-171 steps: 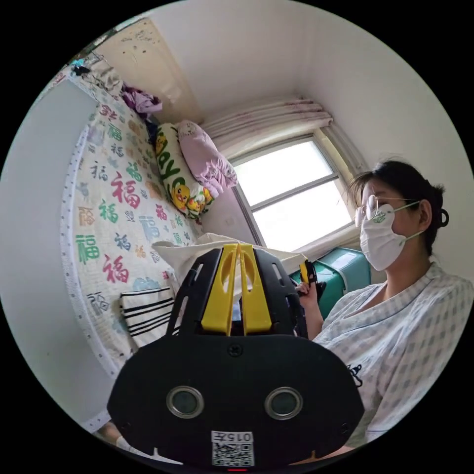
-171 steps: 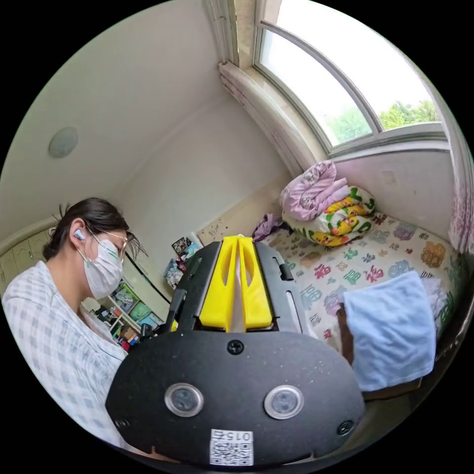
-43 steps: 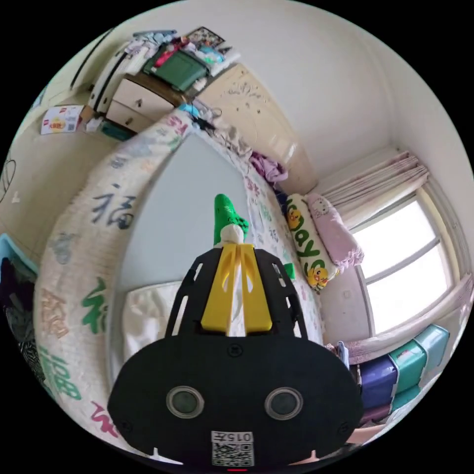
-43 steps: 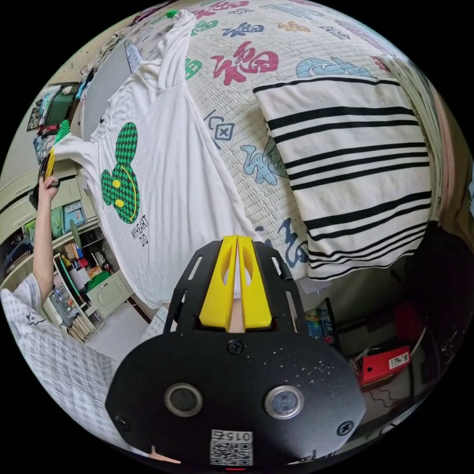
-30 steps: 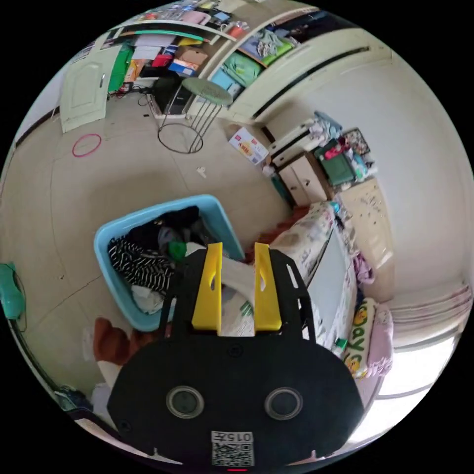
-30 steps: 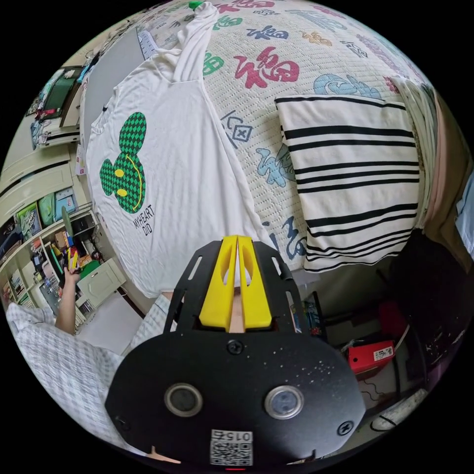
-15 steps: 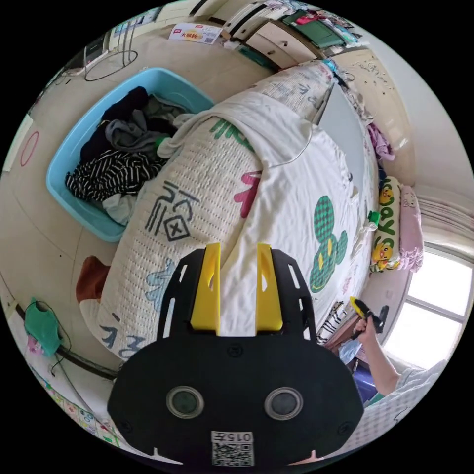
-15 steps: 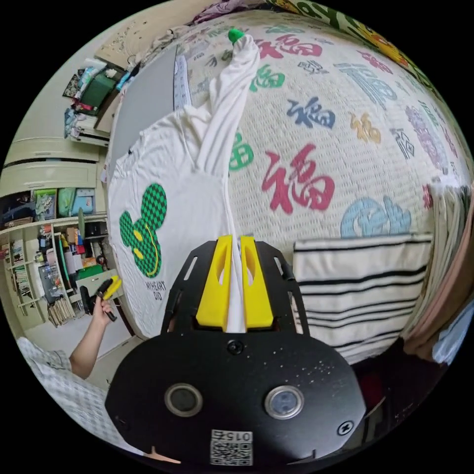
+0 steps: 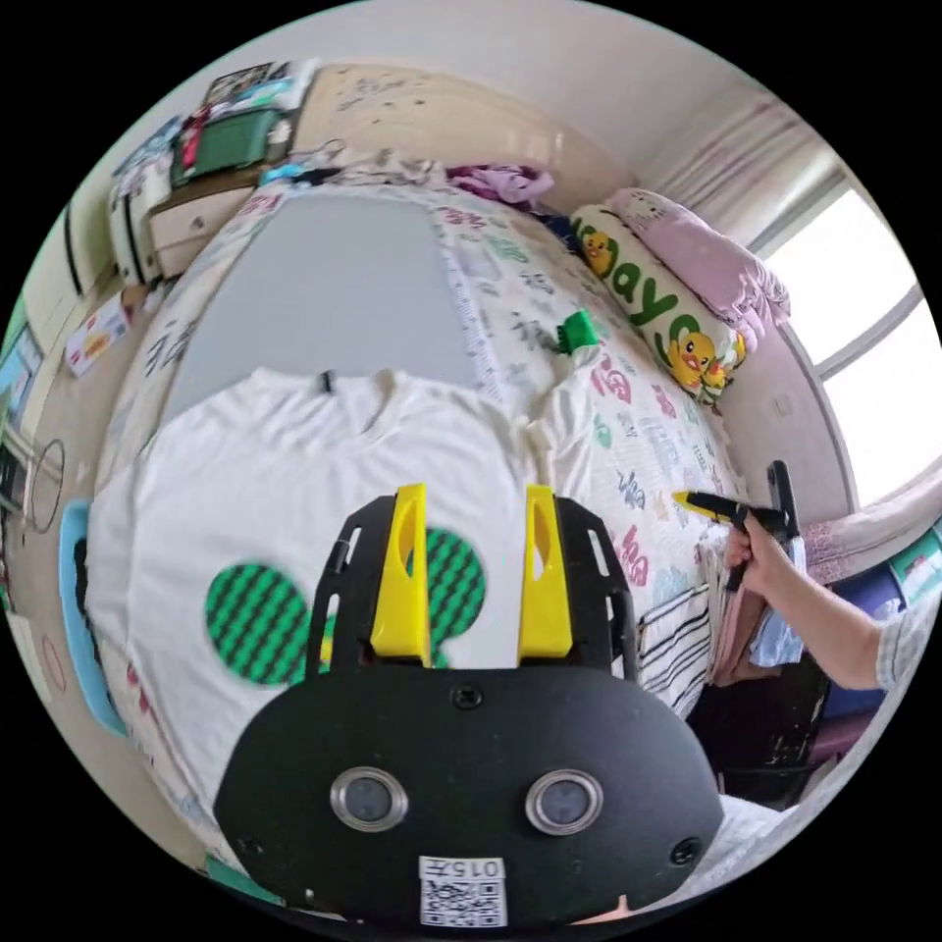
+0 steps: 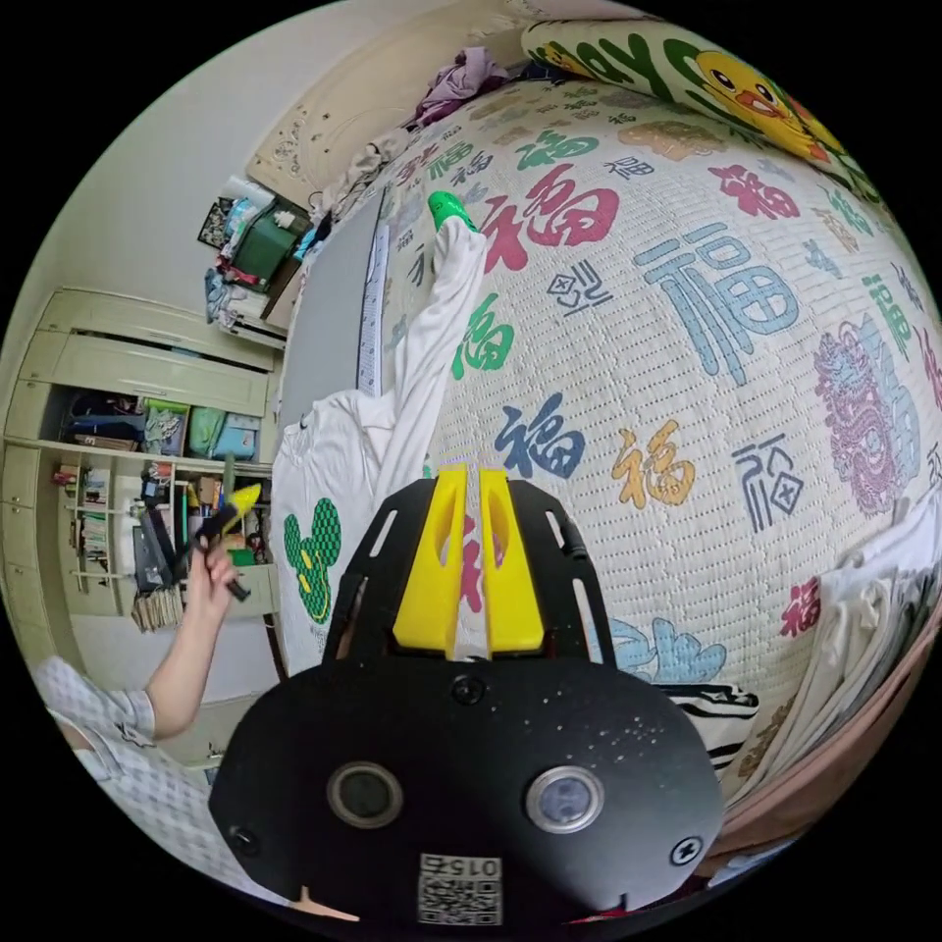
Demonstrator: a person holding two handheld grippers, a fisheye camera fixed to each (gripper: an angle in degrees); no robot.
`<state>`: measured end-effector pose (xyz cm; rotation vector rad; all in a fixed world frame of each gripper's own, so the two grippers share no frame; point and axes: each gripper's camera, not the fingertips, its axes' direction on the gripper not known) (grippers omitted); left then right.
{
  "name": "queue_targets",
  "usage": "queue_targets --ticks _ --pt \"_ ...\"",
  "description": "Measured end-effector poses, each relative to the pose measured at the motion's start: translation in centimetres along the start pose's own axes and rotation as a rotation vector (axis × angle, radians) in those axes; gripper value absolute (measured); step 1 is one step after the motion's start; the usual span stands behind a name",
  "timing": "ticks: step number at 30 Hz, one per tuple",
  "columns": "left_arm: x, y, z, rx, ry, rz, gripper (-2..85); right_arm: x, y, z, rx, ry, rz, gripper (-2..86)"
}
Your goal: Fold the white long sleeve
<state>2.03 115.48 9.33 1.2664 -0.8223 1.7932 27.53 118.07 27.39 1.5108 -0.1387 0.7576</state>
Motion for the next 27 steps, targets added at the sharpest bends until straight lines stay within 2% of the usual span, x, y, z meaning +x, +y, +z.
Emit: queue_targets --ticks 2,5,7,8,12,15,17,19,20,22,24,26,27 --pt "4.1 -5.8 2.6 0.005 0.017 0.028 13.9 1.2 1.6 -0.5 -0.013 -0.011 -0.020 1.1" --pt "10.9 -14.7 7.2 -0.044 -0.049 0.116 14.7 3.1 4.2 -1.3 -0.031 -0.054 -0.010 0.8" --pt "14.6 -20.1 10.5 -0.078 -0.052 0.099 15.2 4.4 6.0 -1.9 -0.040 -0.095 -0.009 0.6" --pt "15.4 -21.3 11.1 -0.076 -0.054 0.095 15.4 4.6 6.3 -2.1 -0.042 -0.101 -0.012 0.6" --pt "18.7 -27.1 15.7 -0.141 -0.244 0.083 15.5 5.8 8.2 -3.3 -0.060 -0.126 -0.073 0.7" --pt "18.5 -28.9 17.0 -0.212 -0.243 0.079 10.8 6.5 8.8 -4.5 -0.069 -0.128 -0.125 1.0" --pt "18.2 -29.2 15.7 -0.152 -0.133 0.103 6.1 7.1 9.0 -5.7 -0.049 -0.137 -0.140 1.5" --pt "17.6 -29.0 13.3 -0.119 0.317 0.191 2.6 8.5 8.9 -7.9 0.025 -0.179 -0.131 2.8" --pt "17.4 -28.9 12.7 -0.122 0.437 0.202 2.2 8.9 8.9 -8.5 0.053 -0.192 -0.130 3.4" --pt "17.2 -27.9 10.6 -0.170 0.822 0.214 1.3 9.8 8.1 -11.3 0.178 -0.229 -0.173 5.6" --pt "18.1 -27.2 9.0 -0.208 0.969 0.279 1.0 10.0 7.1 -13.5 0.277 -0.251 -0.218 7.6" --pt "19.2 -26.7 8.3 -0.274 1.043 0.350 0.8 9.8 5.8 -15.3 0.364 -0.292 -0.277 10.1" --pt "20.2 -26.6 8.6 -0.345 1.100 0.402 0.8 9.3 4.9 -16.2 0.403 -0.325 -0.325 11.3"
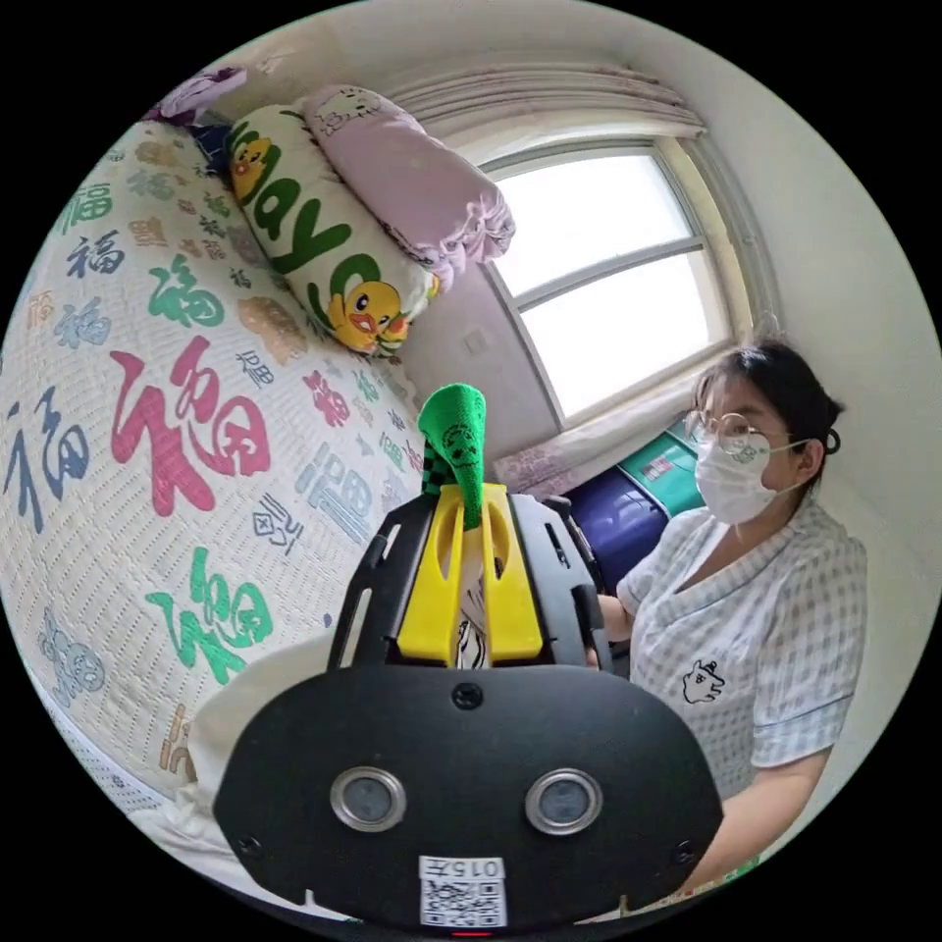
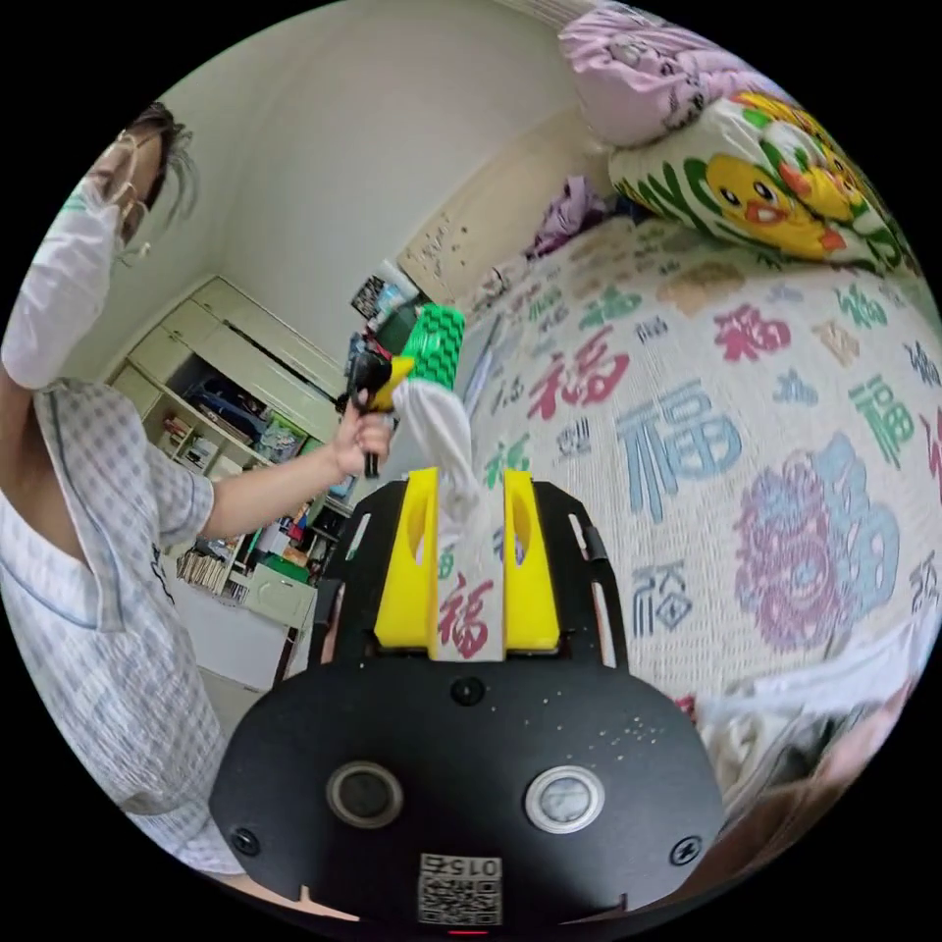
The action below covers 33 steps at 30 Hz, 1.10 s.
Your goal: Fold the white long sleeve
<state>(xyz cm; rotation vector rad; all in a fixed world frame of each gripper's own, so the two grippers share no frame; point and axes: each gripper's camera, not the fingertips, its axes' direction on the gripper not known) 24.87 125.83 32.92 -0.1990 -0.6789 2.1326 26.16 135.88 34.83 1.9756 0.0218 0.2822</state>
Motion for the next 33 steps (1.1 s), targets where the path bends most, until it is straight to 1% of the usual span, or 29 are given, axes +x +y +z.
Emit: queue_targets --ticks 1,2,4,5,6,7,8,9,11,13,14,16,17,19,20,22,23,25,27,30,33 --pt "-0.2 -0.4 1.1 -0.081 0.066 0.013 0.8 -0.4 -1.1 0.0 0.020 -0.031 -0.053 12.4" --pt "-0.3 -0.6 1.6 -0.120 0.098 0.019 0.8 -0.5 -1.6 0.2 0.024 -0.043 -0.079 13.0" --pt "-1.2 -1.4 4.0 -0.241 0.209 0.032 1.2 -1.1 -3.2 1.3 -0.003 -0.083 -0.161 15.3" --pt "-1.3 -1.6 4.6 -0.268 0.240 0.041 1.4 -1.3 -3.5 1.7 -0.022 -0.102 -0.178 15.1" --pt "-1.6 -2.1 5.7 -0.320 0.294 0.058 1.8 -1.6 -4.0 2.6 -0.083 -0.148 -0.223 14.7" --pt "-1.8 -2.6 6.5 -0.352 0.294 0.060 2.2 -2.2 -4.2 3.3 -0.158 -0.215 -0.281 11.3" --pt "-1.9 -2.8 6.8 -0.363 0.287 0.062 2.7 -2.5 -4.2 3.5 -0.185 -0.247 -0.308 9.7" --pt "-2.0 -3.1 6.8 -0.372 0.265 0.069 3.7 -2.8 -4.2 3.6 -0.193 -0.260 -0.325 6.6" --pt "-1.7 -3.1 5.6 -0.321 0.147 0.084 5.2 -2.6 -4.1 3.3 -0.160 -0.181 -0.262 4.3" --pt "-0.7 -2.1 1.9 -0.183 -0.070 0.096 5.9 -1.2 -4.1 2.5 -0.138 -0.027 -0.080 3.0" --pt "-0.5 -1.6 0.8 -0.146 -0.133 0.085 6.0 -0.7 -4.0 2.2 -0.127 0.022 -0.029 2.9" --pt "0.6 1.6 -2.7 -0.045 -0.341 0.016 6.1 1.1 -3.6 1.4 -0.115 0.189 0.123 2.3" --pt "0.9 2.6 -3.3 -0.039 -0.386 -0.001 6.2 1.6 -3.5 1.4 -0.121 0.226 0.159 2.2" --pt "1.6 7.4 -4.0 -0.053 -0.531 -0.087 6.5 3.2 -3.2 2.3 -0.179 0.365 0.248 1.8" --pt "1.6 8.7 -3.8 -0.067 -0.553 -0.114 6.6 3.6 -3.1 2.7 -0.196 0.397 0.261 1.8" --pt "1.0 14.1 -1.9 -0.137 -0.603 -0.214 7.2 4.7 -3.0 4.8 -0.282 0.488 0.264 1.5" --pt "0.8 15.4 -1.3 -0.144 -0.610 -0.237 7.4 4.9 -3.0 5.4 -0.309 0.515 0.261 1.5" --pt "-0.5 20.3 0.9 -0.127 -0.608 -0.324 7.7 5.8 -2.8 7.5 -0.399 0.647 0.251 1.4" --pt "-1.7 23.4 2.4 -0.116 -0.635 -0.385 7.7 6.7 -2.5 8.5 -0.418 0.710 0.279 1.3" --pt "-3.2 27.4 4.2 -0.108 -0.704 -0.457 7.8 8.7 -2.2 9.9 -0.429 0.742 0.374 1.2" --pt "-3.5 30.2 5.0 -0.047 -0.709 -0.476 7.6 10.0 -2.2 11.6 -0.447 0.761 0.406 1.8"
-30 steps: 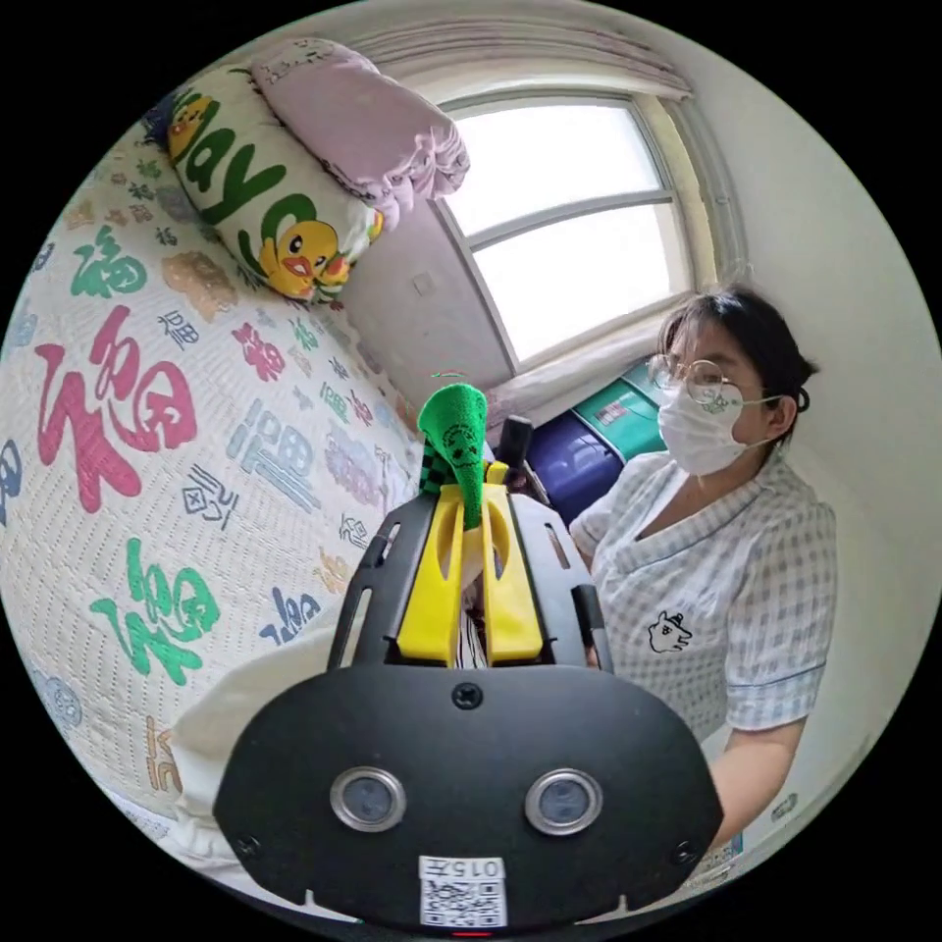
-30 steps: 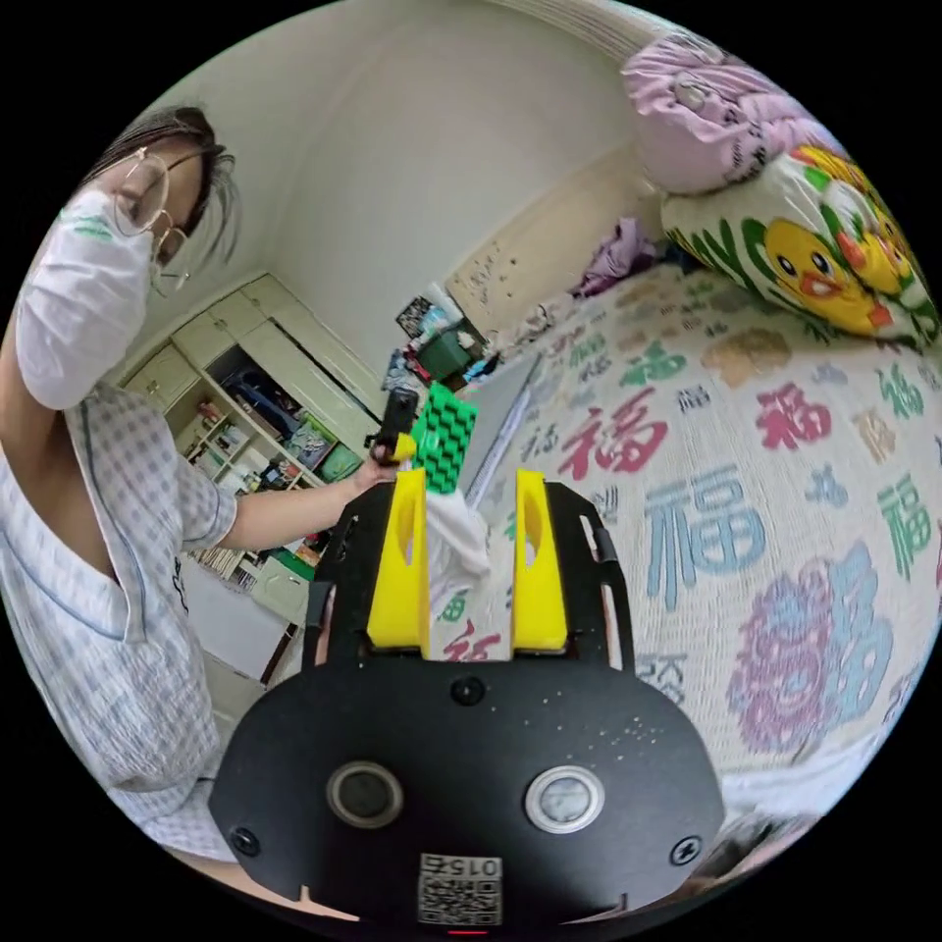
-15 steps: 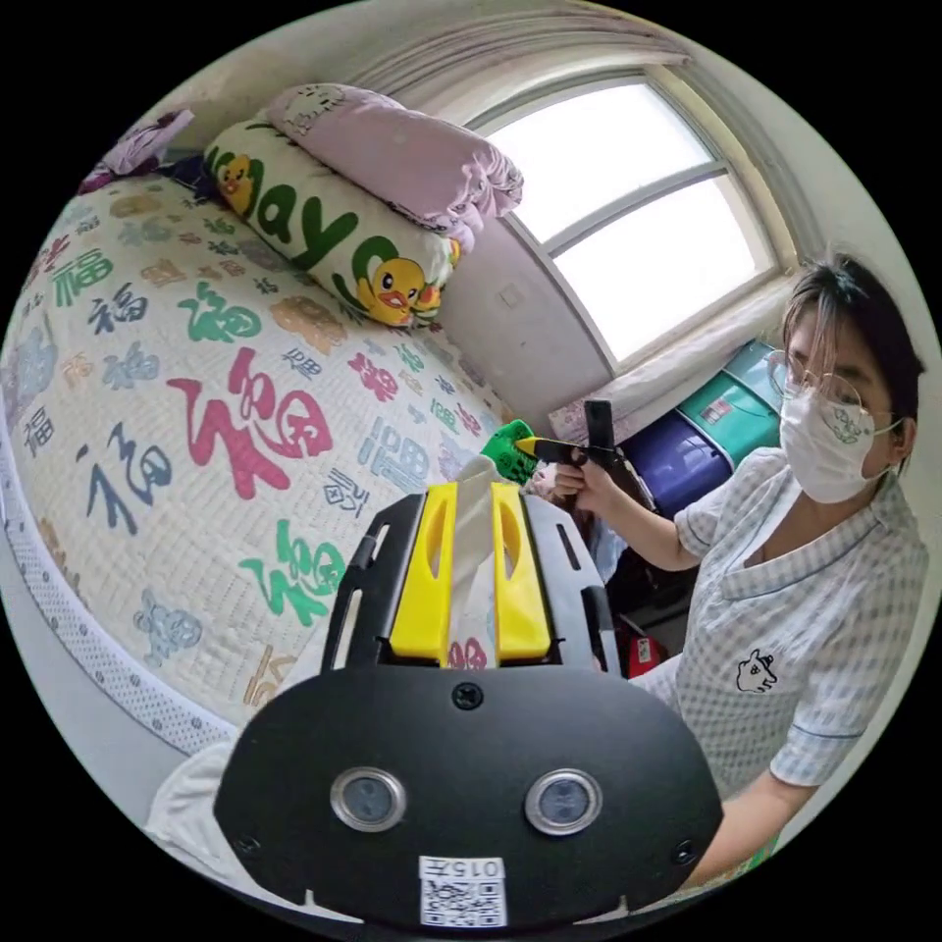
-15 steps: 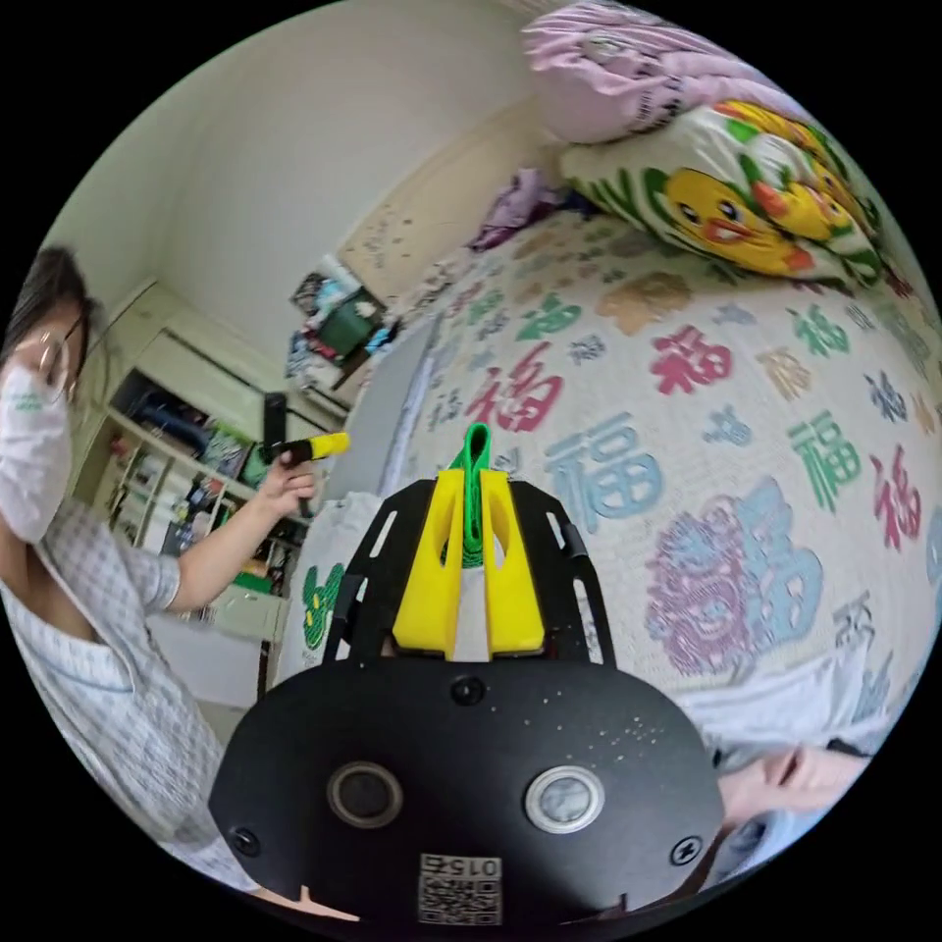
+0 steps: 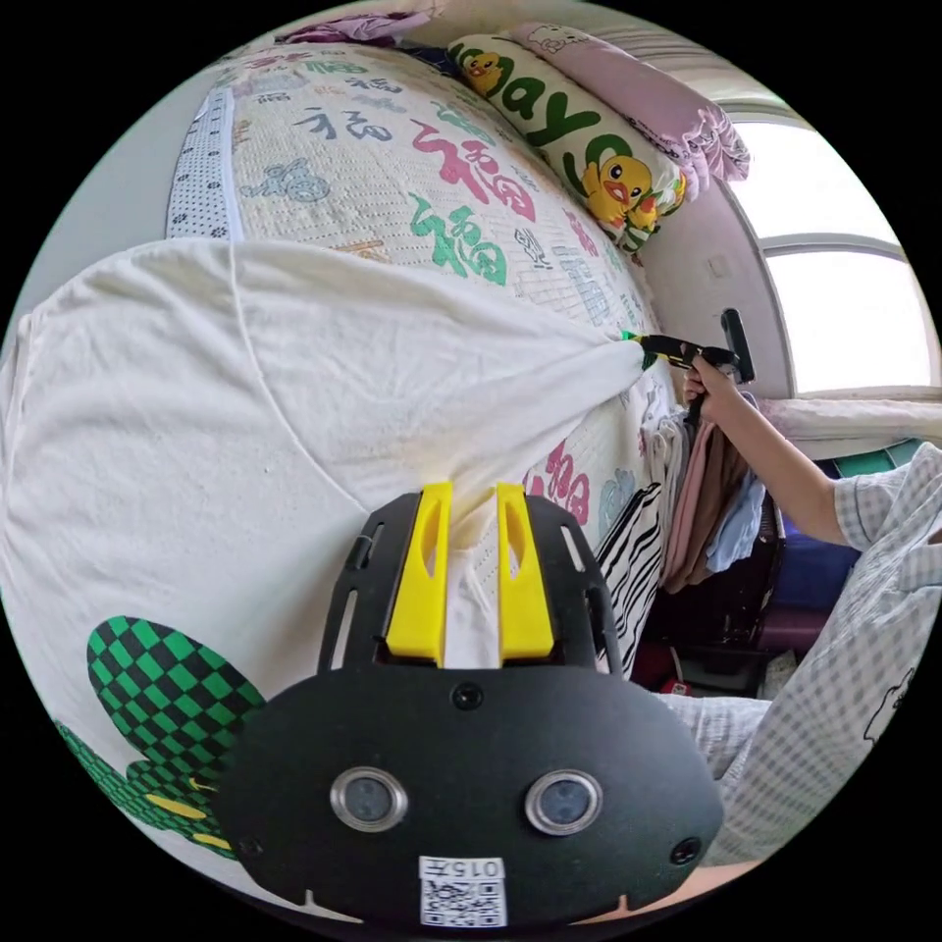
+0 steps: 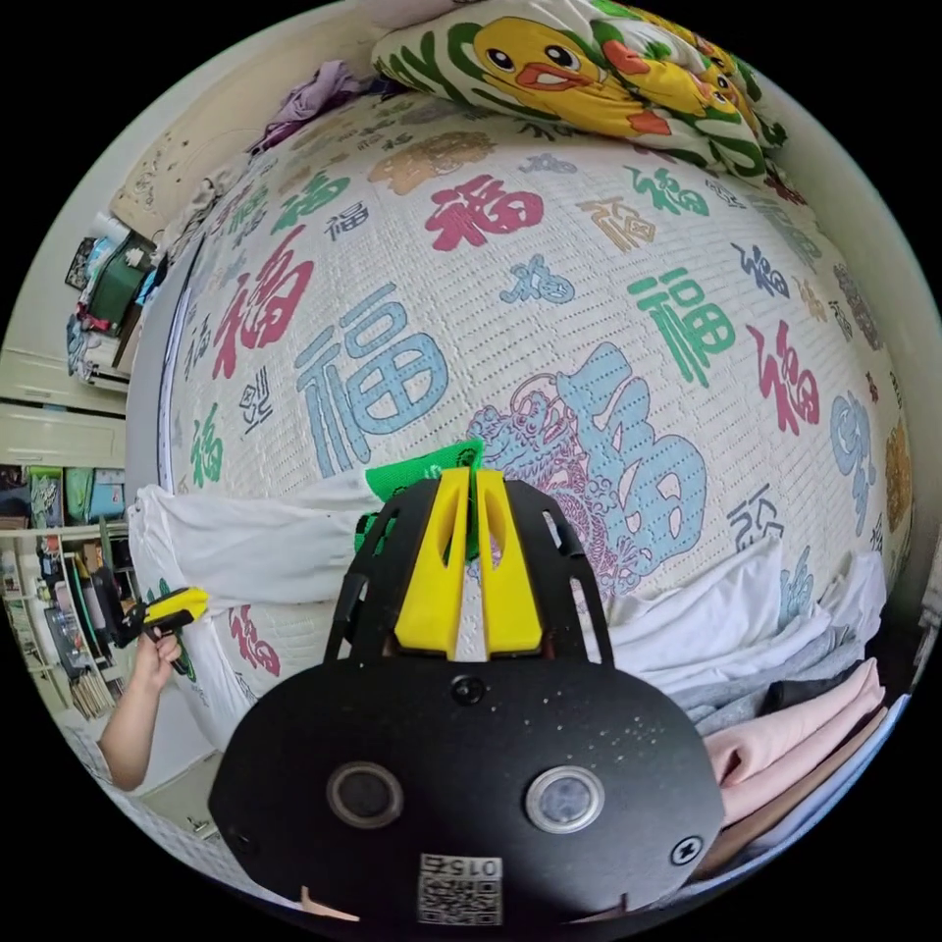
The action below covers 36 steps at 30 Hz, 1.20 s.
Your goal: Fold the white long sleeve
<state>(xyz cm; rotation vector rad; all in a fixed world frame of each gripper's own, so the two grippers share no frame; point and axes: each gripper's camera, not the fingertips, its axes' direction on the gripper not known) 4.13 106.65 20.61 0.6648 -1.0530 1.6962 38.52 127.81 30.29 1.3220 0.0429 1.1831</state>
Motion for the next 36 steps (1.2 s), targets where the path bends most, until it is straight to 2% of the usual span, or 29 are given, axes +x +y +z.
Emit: queue_targets --ticks 5,8,11,14,16,18,22,25,29,36 --pt "0.1 3.6 1.0 0.033 -0.006 0.002 7.6 -1.4 -0.3 0.3 0.045 0.044 0.034 3.6" --pt "0.4 7.3 0.6 0.091 0.073 -0.012 7.7 -1.0 0.7 -1.2 0.189 0.119 0.100 1.3" --pt "0.2 13.1 0.0 0.144 0.110 -0.071 7.7 -3.0 1.9 -2.4 0.214 0.070 -0.012 0.4" --pt "-1.0 20.7 -0.7 0.168 0.086 -0.212 7.8 -8.1 5.1 -3.0 0.189 -0.009 -0.239 0.4" --pt "-2.6 27.8 -1.7 0.160 0.018 -0.366 7.8 -12.5 9.1 -2.3 0.105 -0.123 -0.387 1.0" --pt "-4.3 33.6 -2.9 0.145 -0.041 -0.502 7.9 -15.3 12.6 -0.7 -0.003 -0.230 -0.424 1.8" --pt "-8.7 46.9 -6.4 0.083 -0.252 -0.791 8.3 -20.3 20.9 5.0 -0.269 -0.449 -0.352 6.8" --pt "-12.0 54.5 -8.6 0.045 -0.326 -0.944 8.8 -23.7 25.7 9.2 -0.454 -0.434 -0.342 8.3" --pt "-15.8 60.2 -9.1 0.011 -0.315 -0.998 9.3 -26.2 29.2 12.1 -0.595 -0.327 -0.409 8.5" --pt "-20.0 63.4 -5.2 -0.099 -0.236 -0.847 9.2 -26.7 31.2 14.8 -0.660 -0.189 -0.323 9.3"
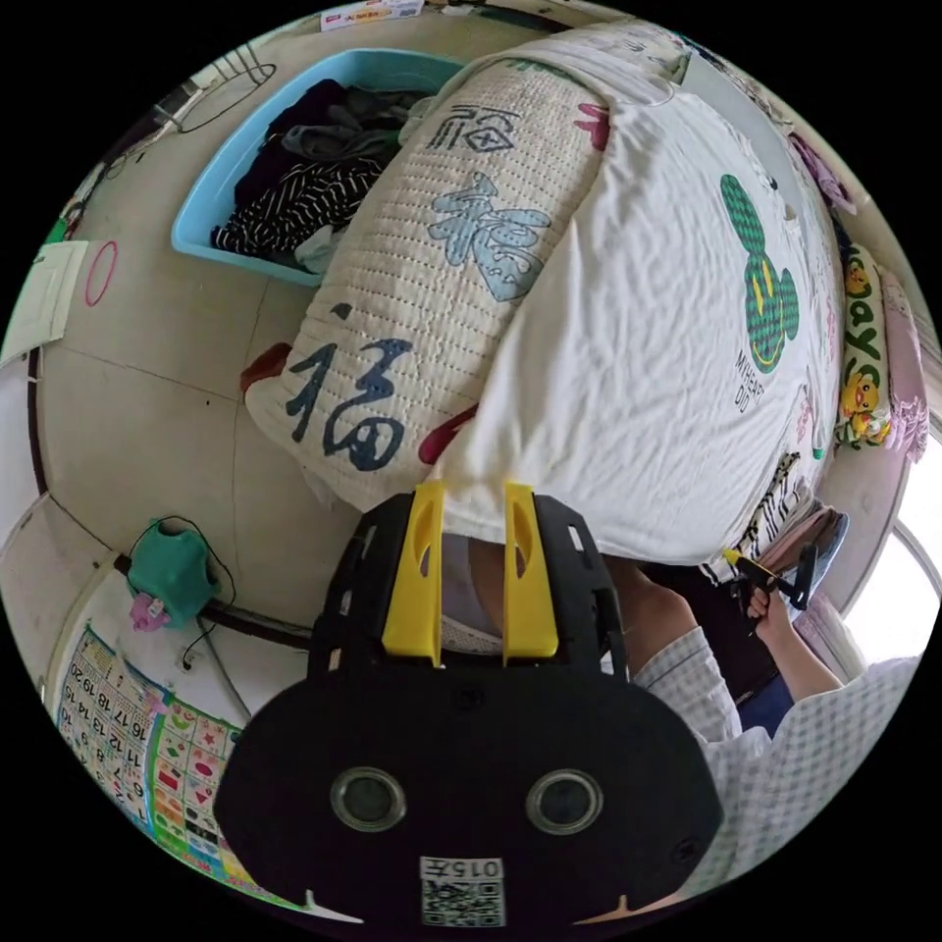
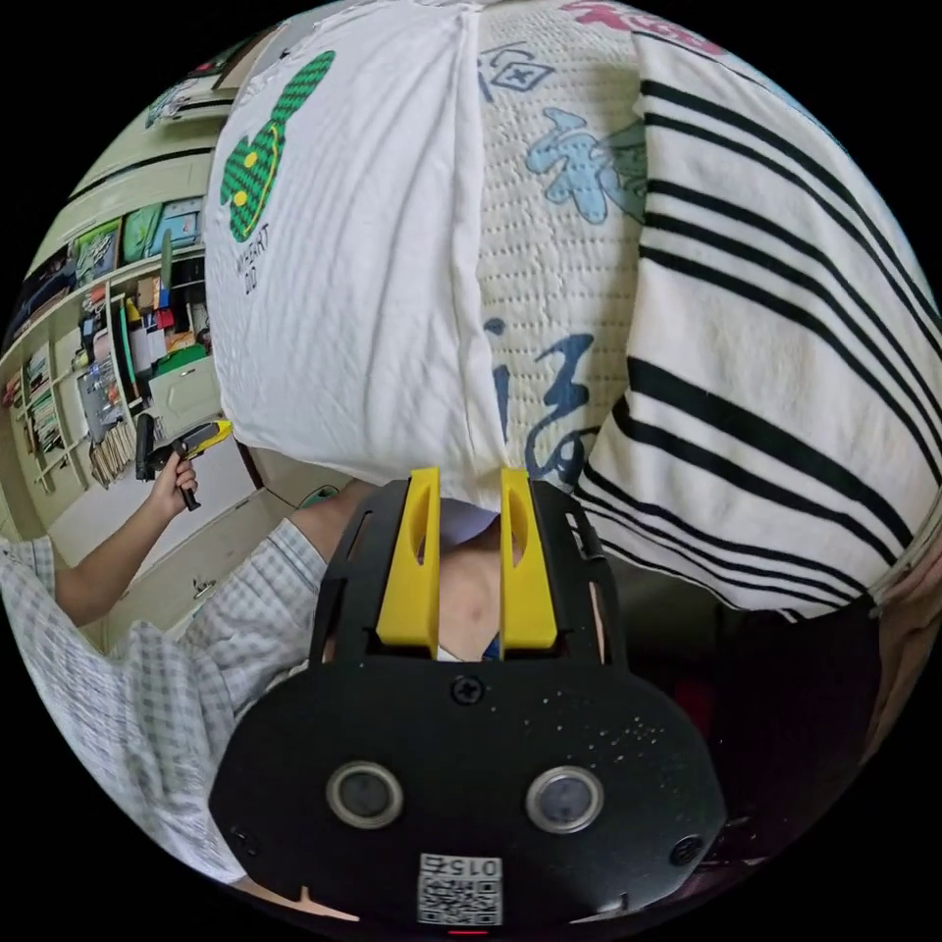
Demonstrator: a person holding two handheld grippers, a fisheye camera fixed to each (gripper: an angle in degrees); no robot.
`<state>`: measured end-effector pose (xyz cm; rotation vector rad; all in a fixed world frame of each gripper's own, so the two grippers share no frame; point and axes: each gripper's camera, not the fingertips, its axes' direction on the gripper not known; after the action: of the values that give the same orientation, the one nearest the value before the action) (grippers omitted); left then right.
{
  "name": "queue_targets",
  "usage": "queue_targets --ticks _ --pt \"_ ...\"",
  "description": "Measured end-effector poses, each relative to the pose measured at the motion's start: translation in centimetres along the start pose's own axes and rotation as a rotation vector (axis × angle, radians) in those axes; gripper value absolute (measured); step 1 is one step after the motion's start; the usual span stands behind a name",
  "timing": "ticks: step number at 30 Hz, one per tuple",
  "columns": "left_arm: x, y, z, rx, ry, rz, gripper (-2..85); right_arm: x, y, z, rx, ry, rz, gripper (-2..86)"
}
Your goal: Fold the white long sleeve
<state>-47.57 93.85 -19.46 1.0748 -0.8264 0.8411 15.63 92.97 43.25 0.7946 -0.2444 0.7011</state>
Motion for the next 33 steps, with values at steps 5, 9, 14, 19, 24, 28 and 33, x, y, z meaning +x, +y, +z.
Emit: queue_targets --ticks 5,9,14,19,24,28,33 --pt "-1.2 0.4 0.5 -0.006 0.056 0.065 6.3 -2.6 -2.1 1.5 -0.031 0.180 0.050 7.7" --pt "-2.0 1.7 -0.5 0.028 0.073 0.107 0.4 -3.9 -2.5 1.5 -0.091 0.237 0.015 0.2" --pt "-1.8 2.5 -0.7 0.043 0.044 0.138 -0.2 -3.9 -2.6 1.4 -0.126 0.353 0.060 -0.4" --pt "0.5 2.3 -0.5 0.021 -0.047 0.111 0.1 -4.4 -4.2 3.4 -0.180 0.430 0.132 -0.2" --pt "3.1 2.4 -2.2 -0.033 -0.113 0.102 2.2 -3.8 -5.5 4.0 -0.261 0.421 0.219 0.0" --pt "4.1 3.8 -4.5 -0.077 -0.156 0.040 5.0 -2.5 -4.5 3.3 -0.243 0.319 0.221 0.3" --pt "5.8 6.7 -9.1 -0.035 -0.216 -0.077 4.4 0.3 -1.4 1.4 -0.122 0.072 0.239 0.3"
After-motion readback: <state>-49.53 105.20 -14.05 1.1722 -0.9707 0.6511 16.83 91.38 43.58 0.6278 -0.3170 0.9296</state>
